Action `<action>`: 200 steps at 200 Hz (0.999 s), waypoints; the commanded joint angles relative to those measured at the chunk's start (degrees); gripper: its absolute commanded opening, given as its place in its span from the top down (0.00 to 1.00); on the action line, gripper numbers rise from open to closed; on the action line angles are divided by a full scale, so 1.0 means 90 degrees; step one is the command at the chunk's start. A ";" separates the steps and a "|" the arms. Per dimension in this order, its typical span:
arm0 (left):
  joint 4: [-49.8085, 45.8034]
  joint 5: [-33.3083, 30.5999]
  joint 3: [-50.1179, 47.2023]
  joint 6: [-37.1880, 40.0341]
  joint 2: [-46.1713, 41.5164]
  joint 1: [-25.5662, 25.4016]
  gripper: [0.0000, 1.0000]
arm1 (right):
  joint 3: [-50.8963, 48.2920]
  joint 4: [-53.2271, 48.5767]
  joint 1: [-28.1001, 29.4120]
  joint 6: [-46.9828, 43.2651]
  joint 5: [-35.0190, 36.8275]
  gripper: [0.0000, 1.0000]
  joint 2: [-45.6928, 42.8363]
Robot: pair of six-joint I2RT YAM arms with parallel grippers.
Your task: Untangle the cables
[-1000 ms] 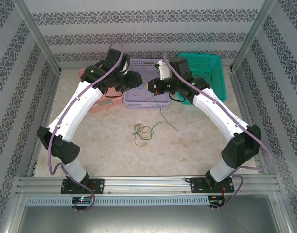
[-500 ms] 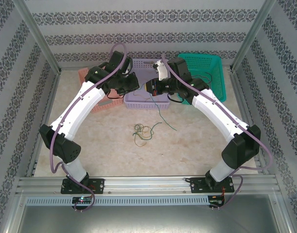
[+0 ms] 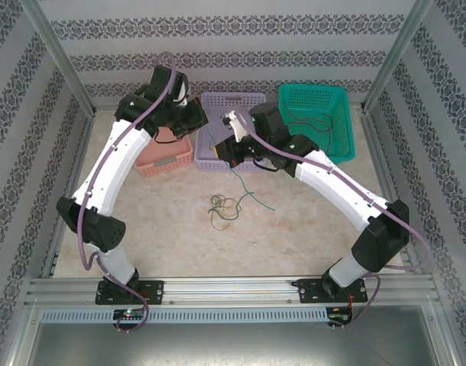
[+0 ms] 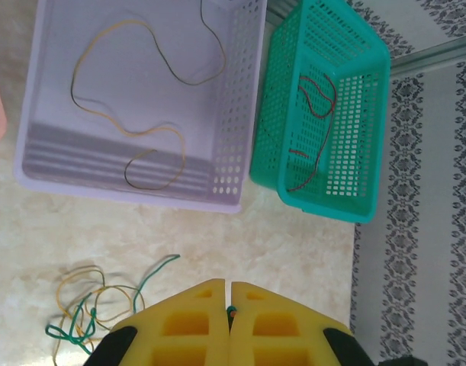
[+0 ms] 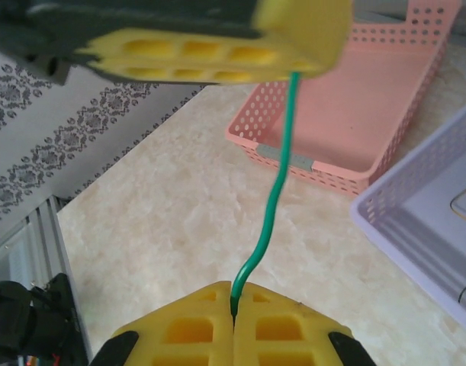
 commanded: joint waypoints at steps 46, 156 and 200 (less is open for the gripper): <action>0.1764 -0.0157 0.0860 -0.0531 0.0442 0.1004 1.00 | -0.0170 -0.1939 0.0470 -0.0837 -0.0741 1.00 0.0581; 0.3594 -0.1666 -0.4208 -0.0295 -0.2922 -0.0864 0.55 | 0.1252 -0.0051 -0.1193 0.2820 -0.1838 1.00 0.1384; 0.5140 -0.1160 -0.5178 -0.0302 -0.2704 -0.1197 0.57 | 0.1711 0.0322 -0.1118 0.3731 -0.1866 1.00 0.1705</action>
